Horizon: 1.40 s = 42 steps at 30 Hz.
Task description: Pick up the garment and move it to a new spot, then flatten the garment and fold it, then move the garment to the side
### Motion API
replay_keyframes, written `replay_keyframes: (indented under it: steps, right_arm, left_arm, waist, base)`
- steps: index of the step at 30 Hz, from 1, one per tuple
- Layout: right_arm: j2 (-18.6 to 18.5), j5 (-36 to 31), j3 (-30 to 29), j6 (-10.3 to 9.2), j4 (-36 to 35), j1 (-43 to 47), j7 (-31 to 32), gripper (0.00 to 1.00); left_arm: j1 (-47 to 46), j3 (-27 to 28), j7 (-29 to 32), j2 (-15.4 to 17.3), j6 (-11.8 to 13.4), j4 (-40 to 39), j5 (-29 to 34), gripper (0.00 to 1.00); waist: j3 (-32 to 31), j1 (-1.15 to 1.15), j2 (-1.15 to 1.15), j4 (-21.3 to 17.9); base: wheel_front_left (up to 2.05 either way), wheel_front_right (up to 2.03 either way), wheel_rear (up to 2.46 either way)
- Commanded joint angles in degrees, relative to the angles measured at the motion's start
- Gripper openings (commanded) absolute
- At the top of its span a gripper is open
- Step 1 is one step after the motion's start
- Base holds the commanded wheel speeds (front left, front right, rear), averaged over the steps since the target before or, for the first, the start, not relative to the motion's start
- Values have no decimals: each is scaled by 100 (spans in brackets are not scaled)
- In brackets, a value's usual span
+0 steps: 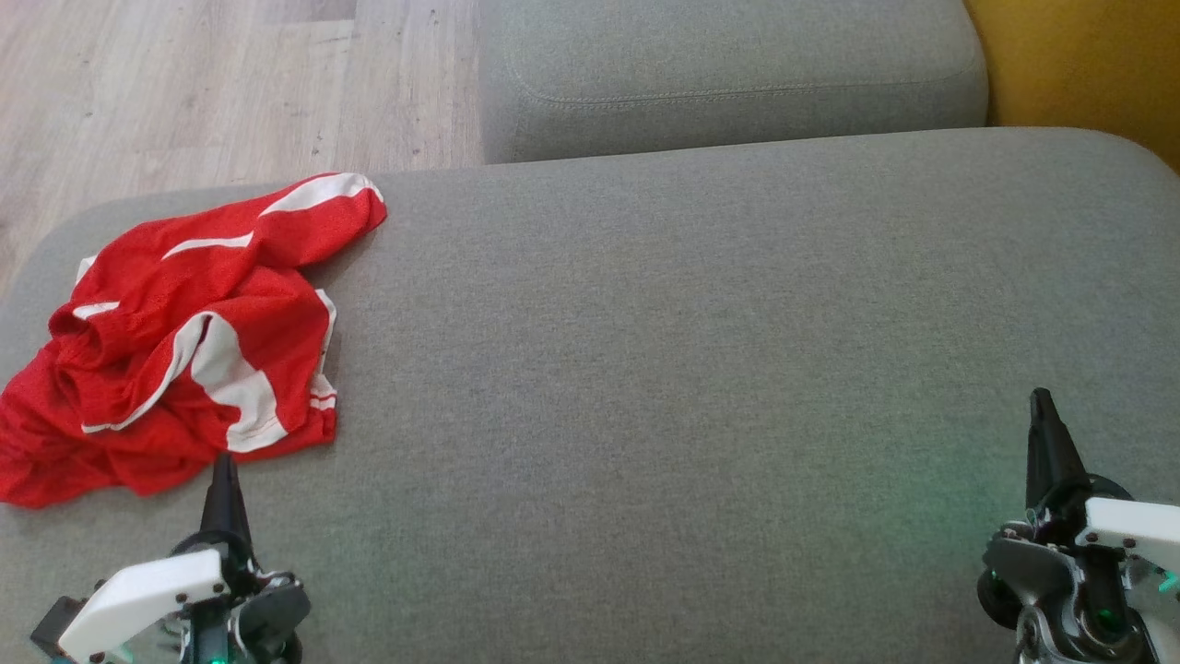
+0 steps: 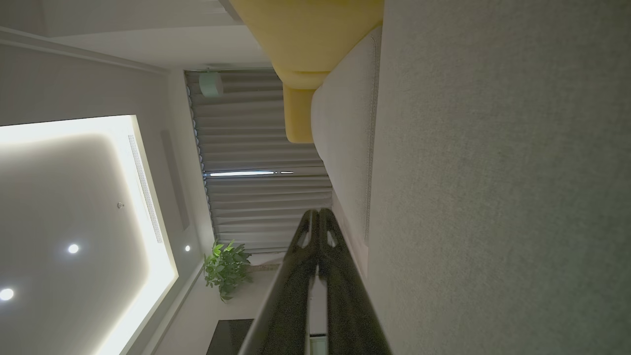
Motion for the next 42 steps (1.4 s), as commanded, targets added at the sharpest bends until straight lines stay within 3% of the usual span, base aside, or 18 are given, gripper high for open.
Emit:
replay_keyframes:
  steps: [1,9,10,23,42]
  right_arm:
    - [-29,-16,120,41,-179,-309,32,0]
    - [-29,-16,120,41,-179,-309,32,0]
    - [2,1,2,0,17,3,-1,100]
    - [12,-224,148,-2,220,171,-151,100]
    - [18,-1828,344,5,-153,225,-473,100]
  left_arm:
    - [-295,195,40,32,-37,-160,52,0]
    - [-295,195,40,32,-37,-160,52,0]
    - [3,-6,-4,-1,5,17,1,100]
    - [141,-171,-153,-13,3,201,255,100]
    - [144,-547,-473,-6,274,-231,1822,100]
  waist:
    - [0,0,0,0]
    - [0,0,0,0]
    - [0,0,0,0]
    - [-31,0,0,0]
    - [-94,0,0,-10]
  base:
    - [0,0,0]
    - [0,0,0]
    - [0,0,0]
    - [0,0,0]
    - [0,0,0]
